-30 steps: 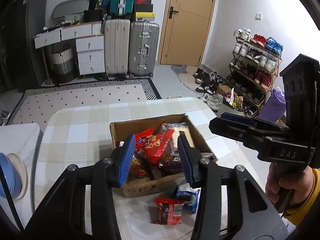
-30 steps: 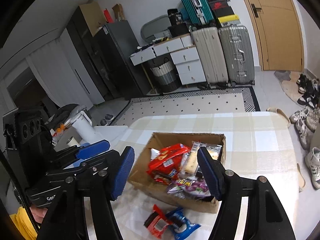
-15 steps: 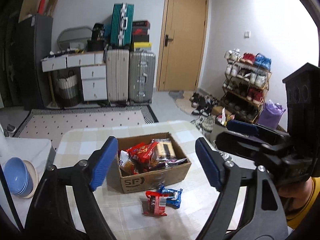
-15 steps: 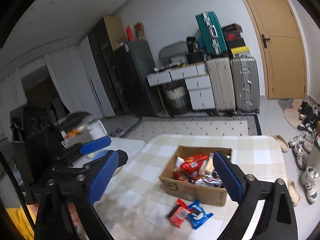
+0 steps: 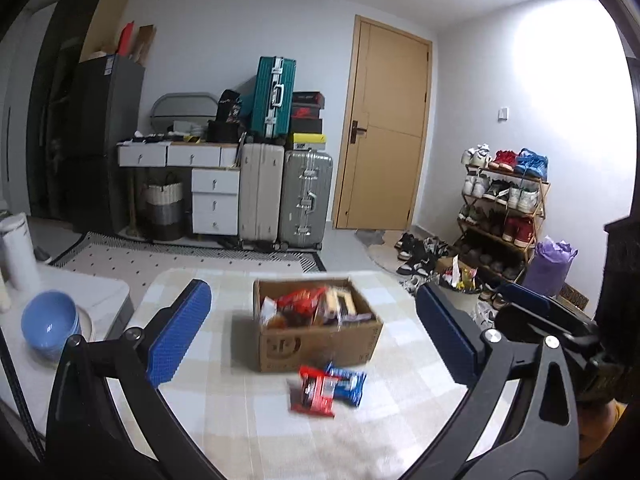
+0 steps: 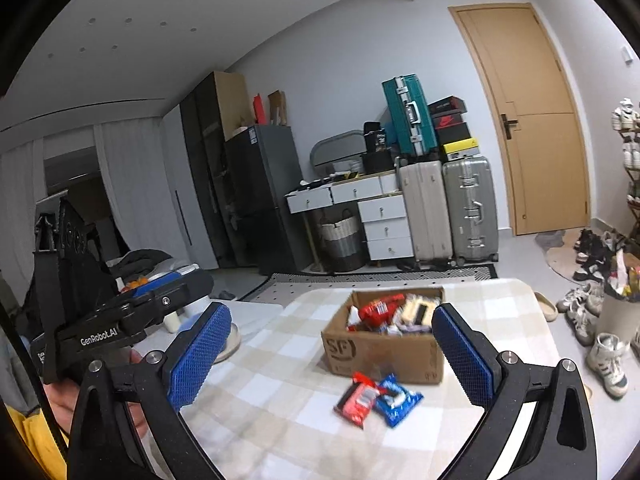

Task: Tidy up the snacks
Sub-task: 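Withdraw both open tools from the box toward the last two packets, then grasp the red chocolate packet with the left tool while the right tool grasps the blue Oreo packet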

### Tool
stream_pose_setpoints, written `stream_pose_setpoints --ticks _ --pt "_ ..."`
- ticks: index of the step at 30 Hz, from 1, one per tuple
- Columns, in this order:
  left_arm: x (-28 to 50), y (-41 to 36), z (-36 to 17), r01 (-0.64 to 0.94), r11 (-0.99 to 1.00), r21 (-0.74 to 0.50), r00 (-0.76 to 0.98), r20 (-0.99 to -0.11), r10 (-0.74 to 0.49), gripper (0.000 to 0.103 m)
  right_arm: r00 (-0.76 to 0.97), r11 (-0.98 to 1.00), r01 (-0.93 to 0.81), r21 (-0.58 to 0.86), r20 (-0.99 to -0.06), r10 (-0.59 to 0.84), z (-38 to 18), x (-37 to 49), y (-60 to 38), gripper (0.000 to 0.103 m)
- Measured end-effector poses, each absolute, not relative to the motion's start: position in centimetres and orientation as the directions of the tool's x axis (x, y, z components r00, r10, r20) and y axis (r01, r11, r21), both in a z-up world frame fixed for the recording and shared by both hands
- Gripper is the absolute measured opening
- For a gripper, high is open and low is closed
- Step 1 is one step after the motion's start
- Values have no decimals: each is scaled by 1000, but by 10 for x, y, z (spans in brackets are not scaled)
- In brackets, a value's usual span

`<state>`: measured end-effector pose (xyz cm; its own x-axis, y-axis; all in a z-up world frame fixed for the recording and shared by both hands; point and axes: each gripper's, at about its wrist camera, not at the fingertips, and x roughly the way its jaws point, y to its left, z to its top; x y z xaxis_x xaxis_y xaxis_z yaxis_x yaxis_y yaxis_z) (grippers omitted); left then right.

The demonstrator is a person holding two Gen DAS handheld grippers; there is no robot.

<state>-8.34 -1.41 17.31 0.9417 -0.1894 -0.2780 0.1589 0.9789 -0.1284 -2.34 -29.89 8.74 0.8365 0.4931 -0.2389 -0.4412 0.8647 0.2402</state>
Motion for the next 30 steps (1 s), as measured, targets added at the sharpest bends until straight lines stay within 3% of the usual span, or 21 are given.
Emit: stream_pose_setpoints --ticks 7,18,30 --pt "-105 -8 104 128 984 -122 927 -339 -163 102 855 893 -399 209 -267 444 46 -43 -305 102" --pt "-48 -13 4 102 981 -165 812 -556 -178 102 788 881 -358 309 -406 462 -25 -29 -314 102" --pt "0 -30 -35 106 982 -157 772 -609 -181 102 764 888 -356 291 -457 456 -48 -8 -305 102"
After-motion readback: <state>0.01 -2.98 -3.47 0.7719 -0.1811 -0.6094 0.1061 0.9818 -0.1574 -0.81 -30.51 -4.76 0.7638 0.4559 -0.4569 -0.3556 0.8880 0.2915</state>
